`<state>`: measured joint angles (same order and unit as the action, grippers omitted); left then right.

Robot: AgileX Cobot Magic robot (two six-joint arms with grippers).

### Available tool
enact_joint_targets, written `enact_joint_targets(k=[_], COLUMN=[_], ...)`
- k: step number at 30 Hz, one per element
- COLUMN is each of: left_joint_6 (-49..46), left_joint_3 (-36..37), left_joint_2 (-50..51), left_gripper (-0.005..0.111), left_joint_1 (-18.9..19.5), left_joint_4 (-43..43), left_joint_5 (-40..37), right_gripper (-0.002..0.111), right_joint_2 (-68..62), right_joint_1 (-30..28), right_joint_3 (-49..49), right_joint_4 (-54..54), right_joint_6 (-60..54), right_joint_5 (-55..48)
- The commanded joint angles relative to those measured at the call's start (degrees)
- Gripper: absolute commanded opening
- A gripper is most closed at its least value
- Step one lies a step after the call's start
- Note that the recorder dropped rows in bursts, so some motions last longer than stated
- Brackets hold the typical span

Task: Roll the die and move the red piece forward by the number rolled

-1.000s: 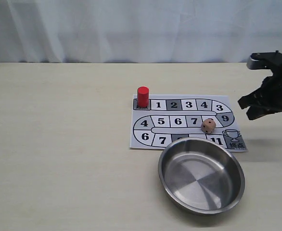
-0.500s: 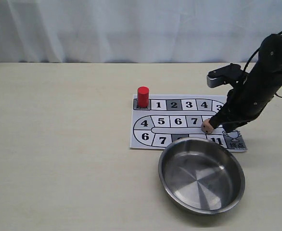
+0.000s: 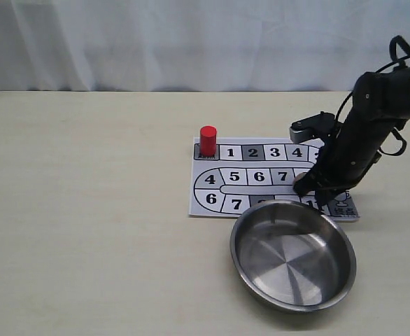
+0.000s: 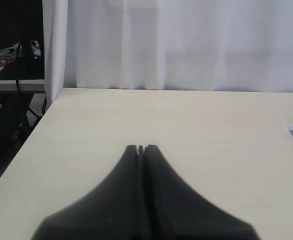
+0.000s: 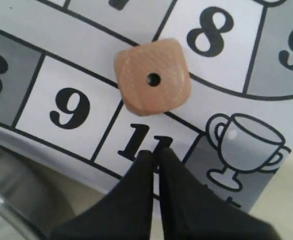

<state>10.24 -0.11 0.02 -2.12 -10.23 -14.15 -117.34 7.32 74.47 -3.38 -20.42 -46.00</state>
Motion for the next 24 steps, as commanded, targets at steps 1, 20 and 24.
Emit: enact_joint_targets(k=[1,20,24], left_joint_6=[0.2,0.2,0.2], left_joint_3=[0.1,0.1,0.1], left_joint_2=[0.0,0.0,0.0], left_gripper=[0.0,0.0,0.0], left_joint_1=[-0.5,-0.5,-0.5], left_joint_4=[0.2,0.2,0.2], left_joint_5=[0.7,0.7,0.7], right_gripper=[0.004,0.004,0.004], right_joint_2=[-0.6,-0.6,-0.6], right_joint_1=[0.0,0.0,0.0], right_joint_3=[0.2,0.2,0.2], right_joint_4=[-0.1,-0.4,-0.4], right_joint_6=[-0.1,-0.1,-0.1], right_joint_5=[1.3,2.4,2.4])
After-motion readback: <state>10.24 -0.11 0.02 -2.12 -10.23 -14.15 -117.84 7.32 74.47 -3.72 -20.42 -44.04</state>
